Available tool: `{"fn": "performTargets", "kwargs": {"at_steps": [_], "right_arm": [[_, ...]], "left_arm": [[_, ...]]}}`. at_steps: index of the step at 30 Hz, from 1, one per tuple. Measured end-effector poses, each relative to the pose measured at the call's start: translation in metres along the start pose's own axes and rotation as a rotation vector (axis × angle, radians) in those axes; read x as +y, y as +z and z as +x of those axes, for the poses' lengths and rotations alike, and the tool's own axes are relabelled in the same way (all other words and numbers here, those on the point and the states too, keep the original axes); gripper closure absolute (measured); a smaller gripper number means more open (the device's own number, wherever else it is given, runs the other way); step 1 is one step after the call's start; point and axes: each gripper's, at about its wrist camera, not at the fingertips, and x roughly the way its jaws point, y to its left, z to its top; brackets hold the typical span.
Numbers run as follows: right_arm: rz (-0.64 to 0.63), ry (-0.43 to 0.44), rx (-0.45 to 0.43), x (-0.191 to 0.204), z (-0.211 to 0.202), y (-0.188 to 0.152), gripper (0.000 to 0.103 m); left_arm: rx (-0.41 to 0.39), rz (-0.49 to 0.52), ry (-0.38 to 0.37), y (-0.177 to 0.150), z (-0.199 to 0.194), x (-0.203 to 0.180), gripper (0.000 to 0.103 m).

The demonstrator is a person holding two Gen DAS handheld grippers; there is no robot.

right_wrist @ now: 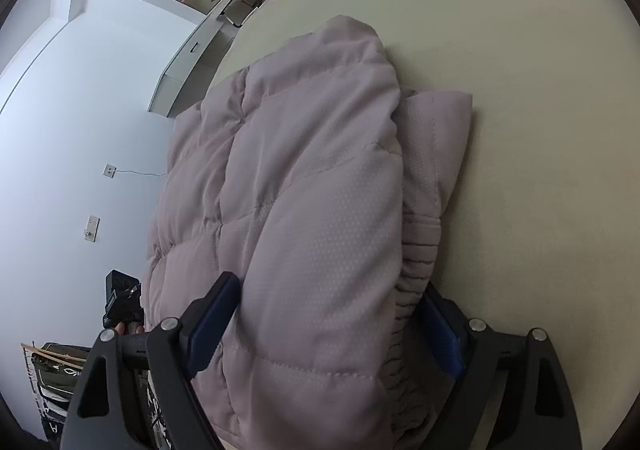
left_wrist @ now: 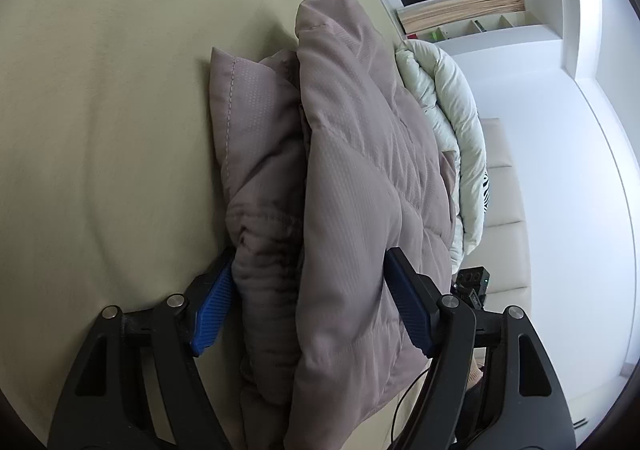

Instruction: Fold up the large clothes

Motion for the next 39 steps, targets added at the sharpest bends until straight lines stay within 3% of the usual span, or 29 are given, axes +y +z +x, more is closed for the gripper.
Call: {"fn": "performTargets", "kwargs": {"at_steps": [2, 6, 11, 13, 16, 22, 29, 32, 35, 37, 39], "right_arm": [[0.007, 0.014, 0.006, -0.001, 0.006, 0.006, 0.015], [0.004, 0.016, 0.025, 0.003, 0.02, 0.021, 0.017], [-0.049, -0.025, 0.012, 0.018, 0.021, 0.018, 0.036], [-0.079, -0.061, -0.021, 0.03, 0.013, 0.013, 0.051], [-0.116, -0.115, -0.059, 0.053, 0.0, 0.004, 0.061], [-0.175, -0.142, -0.082, 0.092, -0.034, -0.035, 0.068], [-0.169, -0.09, -0.058, 0.097, -0.085, -0.123, 0.069], [-0.117, -0.076, -0.054, 0.076, -0.097, -0.167, 0.068], [-0.027, -0.096, -0.066, 0.036, -0.084, -0.202, 0.056], [0.029, -0.048, -0.101, 0.013, -0.078, -0.21, 0.04], [0.109, 0.014, -0.119, -0.002, -0.074, -0.212, 0.036]], "left_arm": [[0.013, -0.005, -0.012, 0.007, 0.007, 0.002, 0.032], [0.016, -0.023, -0.004, 0.017, 0.019, 0.01, 0.045], [0.007, -0.001, 0.01, 0.017, 0.02, 0.005, 0.067], [-0.009, 0.018, 0.038, 0.014, 0.016, -0.007, 0.071], [-0.021, 0.035, 0.056, 0.004, 0.001, -0.025, 0.074], [-0.017, 0.088, 0.061, -0.035, -0.034, -0.055, 0.075], [0.006, 0.117, 0.073, -0.141, -0.1, -0.066, 0.074], [0.028, 0.088, 0.091, -0.186, -0.11, -0.046, 0.073], [0.047, 0.032, 0.074, -0.217, -0.105, -0.012, 0.068], [0.036, -0.037, 0.0, -0.228, -0.105, 0.012, 0.065], [0.026, -0.082, -0.014, -0.231, -0.104, 0.015, 0.063]]}}
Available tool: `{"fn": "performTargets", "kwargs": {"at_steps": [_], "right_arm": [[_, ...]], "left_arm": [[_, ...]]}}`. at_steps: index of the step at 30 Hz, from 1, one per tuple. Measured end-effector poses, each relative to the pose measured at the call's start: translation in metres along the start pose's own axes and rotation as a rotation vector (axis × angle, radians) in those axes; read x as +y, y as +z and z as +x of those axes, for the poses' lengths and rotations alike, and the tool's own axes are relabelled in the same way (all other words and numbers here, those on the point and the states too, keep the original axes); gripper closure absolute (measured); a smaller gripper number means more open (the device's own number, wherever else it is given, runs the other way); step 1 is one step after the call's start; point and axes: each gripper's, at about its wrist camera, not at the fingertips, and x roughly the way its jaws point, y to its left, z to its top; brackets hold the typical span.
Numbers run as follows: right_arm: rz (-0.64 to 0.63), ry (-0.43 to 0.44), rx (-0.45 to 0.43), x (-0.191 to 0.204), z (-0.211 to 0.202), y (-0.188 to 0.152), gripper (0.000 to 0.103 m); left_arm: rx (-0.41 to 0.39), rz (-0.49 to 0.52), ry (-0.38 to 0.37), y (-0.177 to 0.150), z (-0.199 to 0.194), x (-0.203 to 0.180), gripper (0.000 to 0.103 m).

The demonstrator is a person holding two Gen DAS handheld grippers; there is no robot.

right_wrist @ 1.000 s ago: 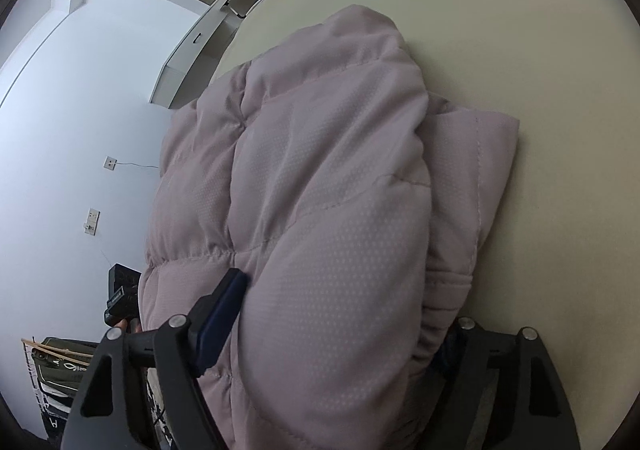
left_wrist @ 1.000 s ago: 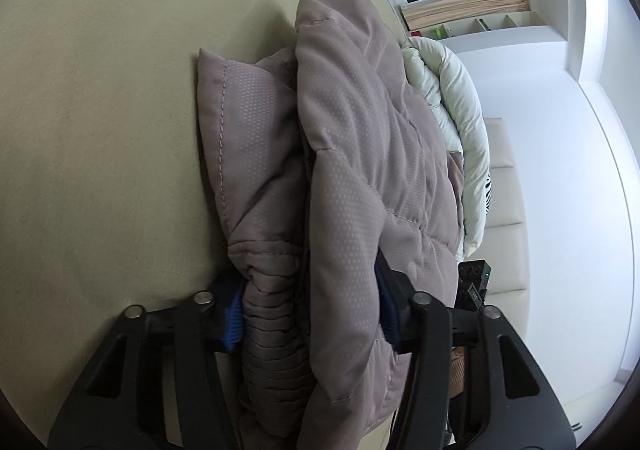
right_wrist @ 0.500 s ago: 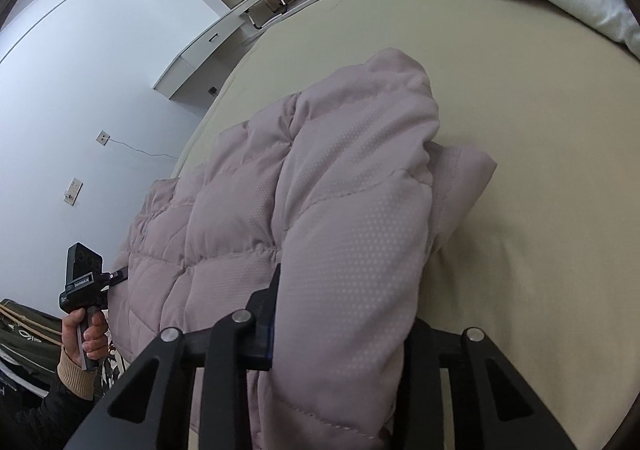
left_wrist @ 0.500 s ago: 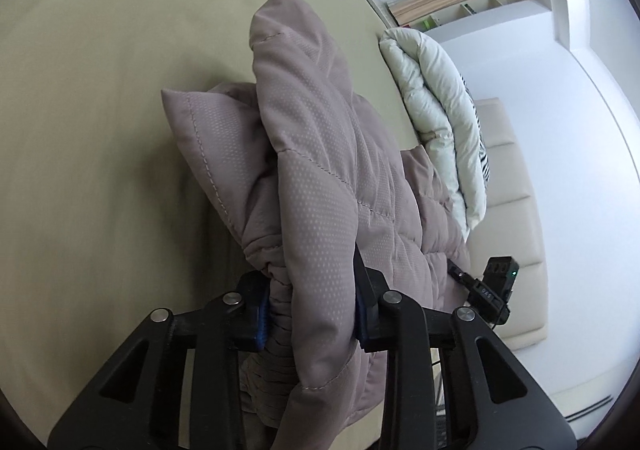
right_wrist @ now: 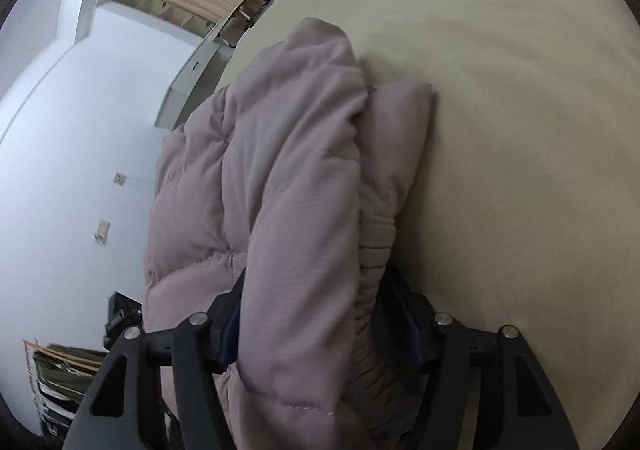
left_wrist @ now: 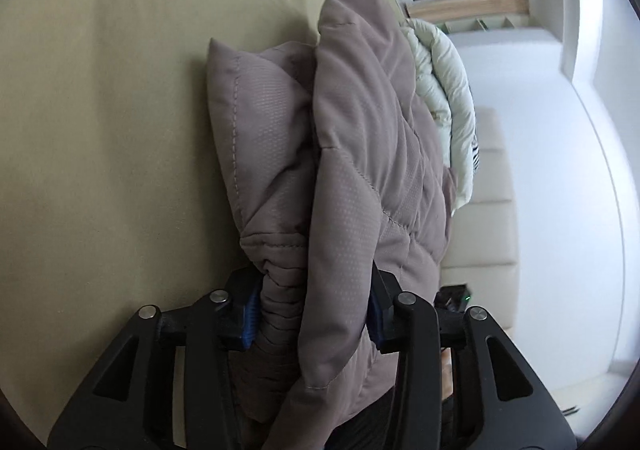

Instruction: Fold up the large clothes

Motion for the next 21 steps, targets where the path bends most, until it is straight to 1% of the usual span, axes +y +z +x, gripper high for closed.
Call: {"fn": "performTargets", "kwargs": {"at_steps": [1, 3, 4, 5, 6, 7, 8, 10, 11, 12, 13, 14, 15, 16, 17, 18, 19, 20, 21], "right_arm": [[0.012, -0.013, 0.002, 0.003, -0.001, 0.001, 0.033], [-0.01, -0.107, 0.011, 0.019, -0.008, 0.004, 0.028], [-0.024, -0.143, 0.009, 0.026, -0.013, 0.004, 0.027], [-0.048, -0.205, 0.003, 0.033, -0.021, 0.006, 0.026], [-0.067, -0.266, -0.007, 0.04, -0.029, 0.005, 0.02], [-0.091, -0.33, -0.027, 0.048, -0.039, 0.005, 0.019], [-0.121, -0.408, -0.067, 0.059, -0.05, 0.004, 0.019], [-0.16, -0.54, -0.137, 0.078, -0.065, 0.008, 0.019], [-0.182, -0.561, -0.161, 0.091, -0.068, 0.011, 0.019], [-0.2, -0.554, -0.175, 0.102, -0.068, 0.014, 0.019], [-0.241, -0.534, -0.189, 0.121, -0.064, 0.016, 0.02], [-0.29, -0.518, -0.192, 0.141, -0.054, 0.019, 0.02], [-0.373, -0.528, -0.18, 0.165, -0.039, 0.023, 0.021], [-0.429, -0.528, -0.172, 0.182, -0.026, 0.024, 0.022], [-0.474, -0.493, -0.155, 0.196, -0.011, 0.027, 0.023], [-0.487, -0.455, -0.13, 0.202, 0.001, 0.028, 0.028], [-0.494, -0.413, -0.093, 0.209, 0.02, 0.028, 0.033], [-0.511, -0.394, -0.047, 0.217, 0.047, 0.03, 0.036], [-0.527, -0.402, -0.022, 0.221, 0.065, 0.026, 0.04]], "left_arm": [[-0.006, 0.008, 0.015, -0.004, -0.005, -0.002, 0.063], [-0.029, 0.043, 0.058, -0.013, -0.016, -0.015, 0.063], [-0.039, 0.047, 0.073, -0.016, -0.022, -0.019, 0.063], [-0.05, 0.051, 0.09, -0.017, -0.025, -0.026, 0.063], [-0.074, 0.061, 0.111, -0.023, -0.037, -0.028, 0.063], [-0.098, 0.072, 0.126, -0.026, -0.048, -0.031, 0.063], [-0.133, 0.091, 0.157, -0.031, -0.062, -0.036, 0.063], [-0.213, 0.132, 0.245, -0.035, -0.085, -0.051, 0.063], [-0.247, 0.17, 0.284, -0.036, -0.09, -0.065, 0.063], [-0.266, 0.211, 0.308, -0.032, -0.091, -0.083, 0.063], [-0.28, 0.27, 0.326, -0.031, -0.091, -0.103, 0.063], [-0.28, 0.34, 0.333, -0.031, -0.084, -0.127, 0.063], [-0.276, 0.407, 0.334, -0.03, -0.073, -0.15, 0.063], [-0.273, 0.461, 0.332, -0.029, -0.058, -0.171, 0.063], [-0.261, 0.518, 0.337, -0.025, -0.039, -0.19, 0.063], [-0.249, 0.566, 0.35, -0.024, -0.016, -0.205, 0.063], [-0.236, 0.587, 0.358, -0.025, -0.003, -0.21, 0.063], [-0.213, 0.598, 0.367, -0.021, 0.02, -0.216, 0.063], [-0.193, 0.61, 0.384, -0.01, 0.052, -0.227, 0.063]]}}
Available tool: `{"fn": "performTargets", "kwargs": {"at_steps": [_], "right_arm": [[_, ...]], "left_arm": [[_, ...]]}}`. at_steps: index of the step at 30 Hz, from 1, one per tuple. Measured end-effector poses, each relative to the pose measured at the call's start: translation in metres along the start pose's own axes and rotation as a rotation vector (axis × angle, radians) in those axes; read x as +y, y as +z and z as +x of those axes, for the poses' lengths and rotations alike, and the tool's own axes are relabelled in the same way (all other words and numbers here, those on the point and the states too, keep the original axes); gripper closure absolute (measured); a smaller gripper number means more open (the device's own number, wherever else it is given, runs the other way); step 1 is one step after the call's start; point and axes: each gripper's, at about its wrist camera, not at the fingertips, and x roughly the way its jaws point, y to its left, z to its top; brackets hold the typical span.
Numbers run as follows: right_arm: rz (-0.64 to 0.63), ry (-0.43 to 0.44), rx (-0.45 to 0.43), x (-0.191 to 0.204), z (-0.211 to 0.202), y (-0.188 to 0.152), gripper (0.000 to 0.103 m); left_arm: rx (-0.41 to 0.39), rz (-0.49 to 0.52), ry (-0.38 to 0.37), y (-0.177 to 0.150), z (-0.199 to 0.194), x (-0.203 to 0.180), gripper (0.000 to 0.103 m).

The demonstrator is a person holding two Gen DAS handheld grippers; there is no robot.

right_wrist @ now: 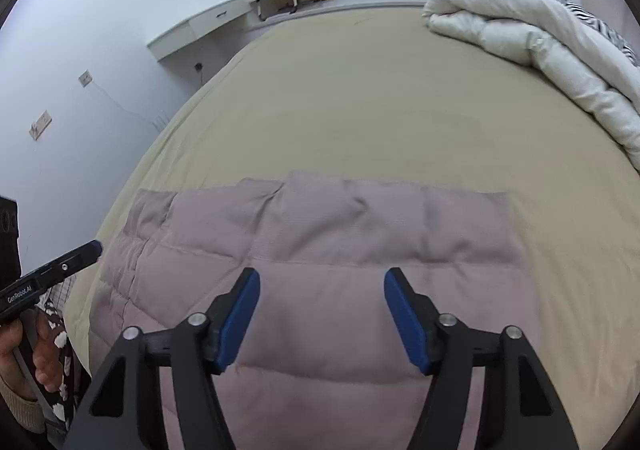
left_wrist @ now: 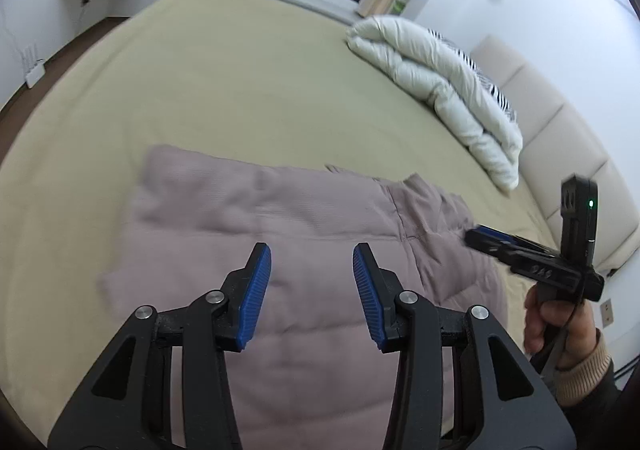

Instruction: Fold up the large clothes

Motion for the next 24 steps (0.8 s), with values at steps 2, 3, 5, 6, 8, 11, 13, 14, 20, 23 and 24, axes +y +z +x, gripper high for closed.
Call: {"fn": "performTargets", "kwargs": {"at_steps": [2, 3, 5, 6, 8, 11, 13, 14, 20, 23, 24], "right_arm": [[-0.012, -0.012, 0.044, 0.008, 0.035, 0.003, 0.041], [-0.012, -0.03, 0.048, 0.007, 0.044, -0.002, 0.041], [-0.007, -0.063, 0.042, 0.0, 0.067, 0.004, 0.041], [-0.001, -0.063, 0.041, -0.004, 0.073, 0.007, 0.041], [0.029, -0.042, 0.049, -0.015, 0.085, 0.014, 0.041], [0.039, -0.018, 0.035, -0.028, 0.095, 0.022, 0.041], [0.076, 0.018, 0.023, -0.039, 0.103, 0.025, 0.041], [0.091, 0.03, 0.014, -0.042, 0.106, 0.026, 0.041], [0.087, 0.026, -0.004, -0.044, 0.12, 0.027, 0.041], [0.087, 0.012, -0.001, -0.043, 0.131, 0.028, 0.041], [0.091, 0.013, 0.0, -0.044, 0.133, 0.029, 0.04]], "left_arm": [[0.032, 0.035, 0.036, 0.006, 0.033, -0.014, 0.063], [0.051, 0.058, 0.063, 0.007, 0.052, -0.018, 0.063], [0.069, 0.089, 0.125, 0.009, 0.085, -0.005, 0.063], [0.066, 0.092, 0.139, 0.01, 0.094, -0.004, 0.063], [0.062, 0.07, 0.147, 0.017, 0.108, 0.004, 0.063], [0.052, 0.059, 0.135, 0.027, 0.122, 0.014, 0.063], [0.053, 0.027, 0.101, 0.031, 0.13, 0.027, 0.062], [0.05, 0.02, 0.086, 0.033, 0.135, 0.03, 0.062], [0.034, 0.011, 0.066, 0.029, 0.167, 0.078, 0.061], [0.035, 0.001, 0.062, 0.03, 0.185, 0.089, 0.061], [0.034, -0.004, 0.056, 0.029, 0.186, 0.094, 0.061]]}}
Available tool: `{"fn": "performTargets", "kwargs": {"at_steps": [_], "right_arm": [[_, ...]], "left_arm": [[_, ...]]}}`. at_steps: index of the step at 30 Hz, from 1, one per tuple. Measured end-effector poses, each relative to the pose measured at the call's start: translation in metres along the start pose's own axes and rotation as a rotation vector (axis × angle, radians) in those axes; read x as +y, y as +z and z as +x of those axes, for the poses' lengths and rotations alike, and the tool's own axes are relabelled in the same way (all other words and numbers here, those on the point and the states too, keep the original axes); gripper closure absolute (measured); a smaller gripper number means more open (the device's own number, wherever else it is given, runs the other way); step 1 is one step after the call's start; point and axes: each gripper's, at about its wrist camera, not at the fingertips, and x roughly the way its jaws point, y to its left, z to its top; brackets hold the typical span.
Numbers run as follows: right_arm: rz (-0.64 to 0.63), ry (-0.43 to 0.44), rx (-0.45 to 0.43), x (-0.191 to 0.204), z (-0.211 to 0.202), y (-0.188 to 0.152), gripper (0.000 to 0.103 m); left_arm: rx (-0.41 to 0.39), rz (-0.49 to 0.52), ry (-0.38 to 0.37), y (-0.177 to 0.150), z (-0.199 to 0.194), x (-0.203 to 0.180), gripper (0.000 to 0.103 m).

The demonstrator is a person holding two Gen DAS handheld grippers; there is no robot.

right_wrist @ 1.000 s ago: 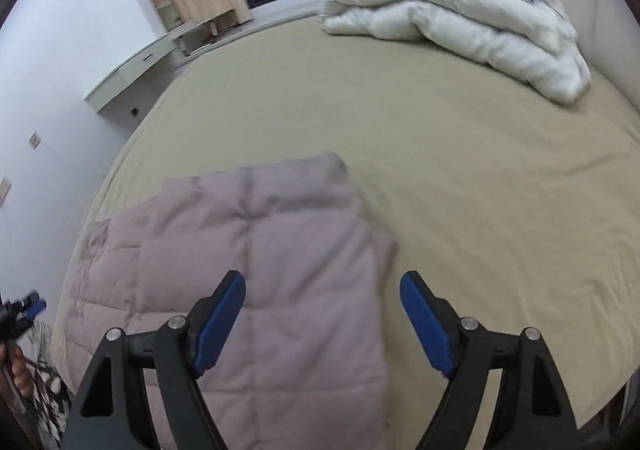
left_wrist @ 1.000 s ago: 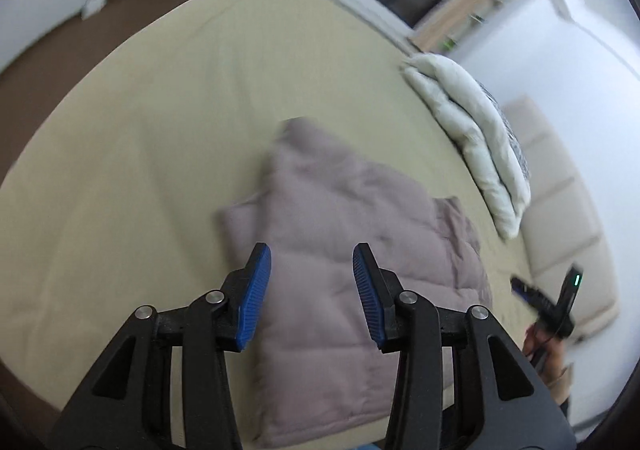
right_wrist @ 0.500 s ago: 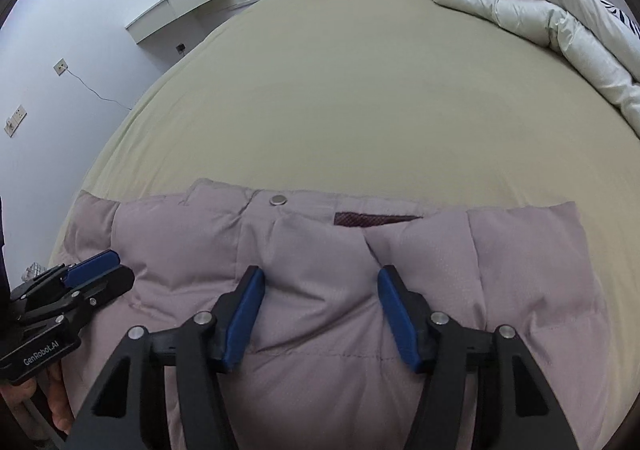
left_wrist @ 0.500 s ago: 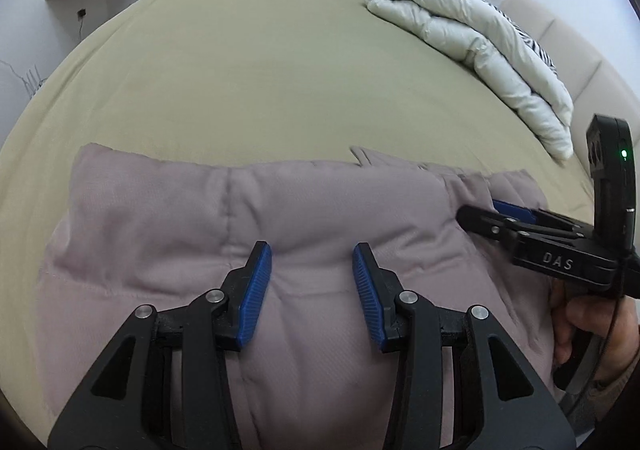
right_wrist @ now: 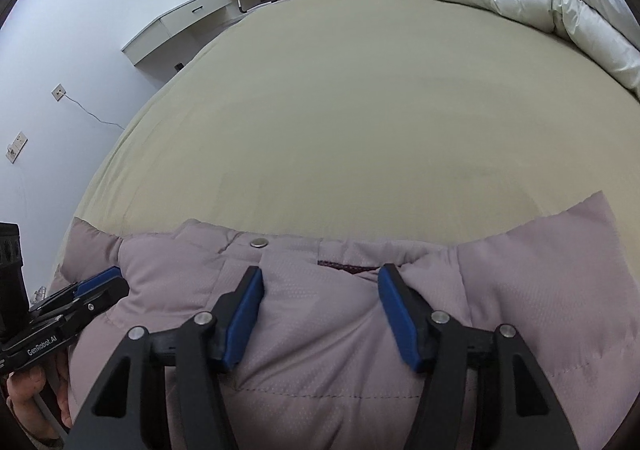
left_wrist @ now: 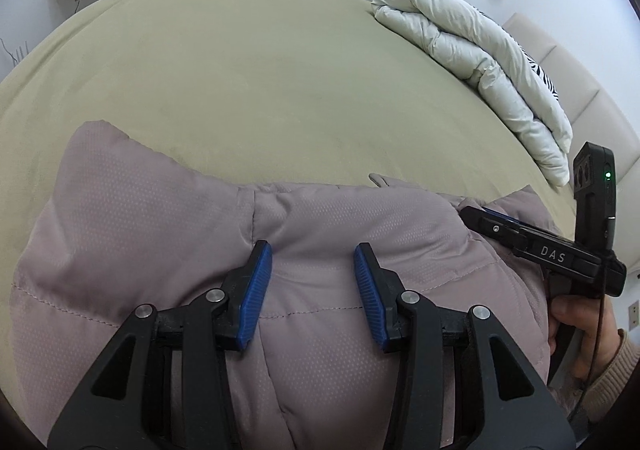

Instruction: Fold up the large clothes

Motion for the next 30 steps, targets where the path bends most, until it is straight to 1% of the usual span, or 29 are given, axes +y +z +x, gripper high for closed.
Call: {"fn": "performTargets", "kwargs": {"at_steps": [2, 5, 6, 8, 10, 12, 13, 14, 15, 16, 17, 18, 19, 20, 21, 22, 24, 25, 28, 29, 30], "right_arm": [[0.018, 0.008, 0.0, -0.004, 0.005, 0.0, 0.04], [0.023, 0.011, 0.004, -0.002, 0.003, -0.001, 0.04], [0.031, 0.026, 0.001, -0.003, -0.003, -0.002, 0.041], [0.067, 0.037, -0.01, -0.006, -0.023, 0.0, 0.041], [0.07, 0.029, -0.059, -0.006, -0.056, -0.006, 0.04], [0.052, -0.035, -0.154, -0.008, -0.096, -0.021, 0.038], [0.046, -0.061, -0.17, -0.012, -0.107, -0.028, 0.035], [0.042, -0.102, -0.158, -0.017, -0.11, -0.034, 0.035], [0.03, -0.17, -0.108, -0.023, -0.105, -0.043, 0.035], [0.025, -0.206, -0.07, -0.029, -0.097, -0.051, 0.035], [0.024, -0.222, -0.051, -0.038, -0.09, -0.059, 0.034], [0.023, -0.228, -0.062, -0.044, -0.087, -0.065, 0.033], [0.041, -0.228, -0.075, -0.049, -0.086, -0.069, 0.028], [0.062, -0.228, -0.076, -0.055, -0.086, -0.073, 0.026], [0.084, -0.238, -0.068, -0.057, -0.085, -0.073, 0.022], [0.093, -0.249, -0.056, -0.058, -0.085, -0.072, 0.02], [0.093, -0.27, -0.033, -0.058, -0.091, -0.066, 0.02], [0.103, -0.287, -0.036, -0.055, -0.1, -0.065, 0.021], [0.128, -0.28, -0.1, -0.05, -0.126, -0.069, 0.023], [0.143, -0.284, -0.121, -0.051, -0.133, -0.077, 0.023], [0.148, -0.288, -0.125, -0.052, -0.134, -0.082, 0.023]], "left_arm": [[0.005, -0.015, -0.011, 0.002, 0.007, 0.006, 0.062], [0.009, -0.03, -0.024, 0.002, 0.001, 0.009, 0.062], [0.012, -0.04, -0.032, 0.001, -0.006, 0.012, 0.062], [0.009, -0.058, -0.015, -0.001, -0.028, 0.011, 0.061], [-0.014, -0.05, 0.01, -0.009, -0.057, 0.004, 0.061], [-0.05, -0.049, 0.022, -0.026, -0.084, 0.001, 0.061], [-0.06, -0.041, 0.027, -0.033, -0.095, -0.002, 0.061], [-0.063, -0.026, 0.049, -0.041, -0.099, -0.004, 0.061], [-0.066, -0.013, 0.069, -0.047, -0.101, -0.006, 0.061], [-0.074, -0.003, 0.08, -0.052, -0.1, -0.007, 0.061], [-0.077, 0.001, 0.076, -0.054, -0.097, -0.007, 0.061], [-0.077, 0.004, 0.076, -0.057, -0.097, -0.008, 0.061], [-0.077, 0.01, 0.08, -0.056, -0.094, -0.01, 0.061], [-0.075, 0.009, 0.08, -0.055, -0.091, -0.011, 0.061], [-0.07, 0.002, 0.075, -0.055, -0.089, -0.011, 0.061], [-0.065, -0.008, 0.067, -0.056, -0.088, -0.01, 0.061], [-0.046, -0.024, 0.049, -0.056, -0.09, -0.006, 0.061], [-0.036, -0.033, 0.046, -0.056, -0.094, -0.006, 0.061], [-0.055, -0.036, 0.046, -0.059, -0.114, -0.01, 0.061], [-0.066, -0.03, 0.052, -0.063, -0.119, -0.01, 0.061], [-0.074, -0.023, 0.059, -0.069, -0.124, -0.009, 0.061]]}}
